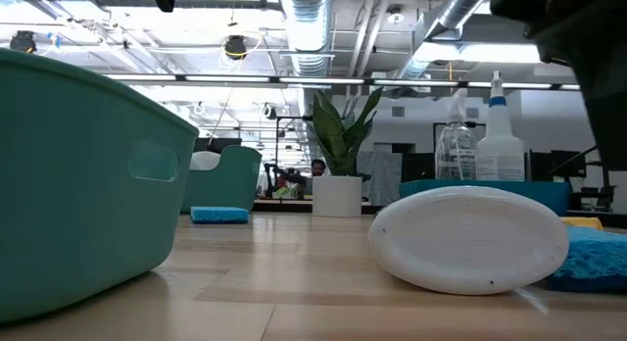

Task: Pick & Place Kitchen Items
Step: Put the yellow microfiber cloth into the top green bin

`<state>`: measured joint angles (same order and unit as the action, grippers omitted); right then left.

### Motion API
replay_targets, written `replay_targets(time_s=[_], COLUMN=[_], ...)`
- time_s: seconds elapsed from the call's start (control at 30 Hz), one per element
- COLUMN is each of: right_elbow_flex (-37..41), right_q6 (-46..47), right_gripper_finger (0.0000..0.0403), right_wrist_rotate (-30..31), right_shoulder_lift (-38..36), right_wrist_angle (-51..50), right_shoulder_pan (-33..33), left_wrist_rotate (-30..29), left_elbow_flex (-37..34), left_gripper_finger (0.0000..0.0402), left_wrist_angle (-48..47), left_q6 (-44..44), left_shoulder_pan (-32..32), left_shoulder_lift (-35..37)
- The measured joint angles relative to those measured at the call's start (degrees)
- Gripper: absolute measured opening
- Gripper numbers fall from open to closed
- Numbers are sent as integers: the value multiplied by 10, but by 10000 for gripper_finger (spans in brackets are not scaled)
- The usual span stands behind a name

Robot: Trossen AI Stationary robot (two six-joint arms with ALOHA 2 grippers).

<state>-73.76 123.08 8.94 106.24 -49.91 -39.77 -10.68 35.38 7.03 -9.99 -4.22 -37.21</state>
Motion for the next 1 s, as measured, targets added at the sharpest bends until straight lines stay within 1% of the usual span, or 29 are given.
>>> replay_targets(time_s=[0.3,0.67,0.87,1.0], right_elbow_flex=[0,0,0,0], right_q6=[2,-7,-58,-67], right_gripper_finger=[260,260,260,260], right_wrist_rotate=[32,36,36,36], right_shoulder_lift=[0,0,0,0], right_wrist_angle=[-50,-104,-106,-131], right_shoulder_pan=[37,87,117,135], left_wrist_rotate=[0,0,0,0], left_elbow_flex=[0,0,0,0], left_gripper_finger=[106,106,106,106], left_wrist_angle=[13,12,11,11], left_q6=[-25,-29,-29,-29], left_shoulder_pan=[0,0,0,0], left_shoulder_lift=[0,0,0,0])
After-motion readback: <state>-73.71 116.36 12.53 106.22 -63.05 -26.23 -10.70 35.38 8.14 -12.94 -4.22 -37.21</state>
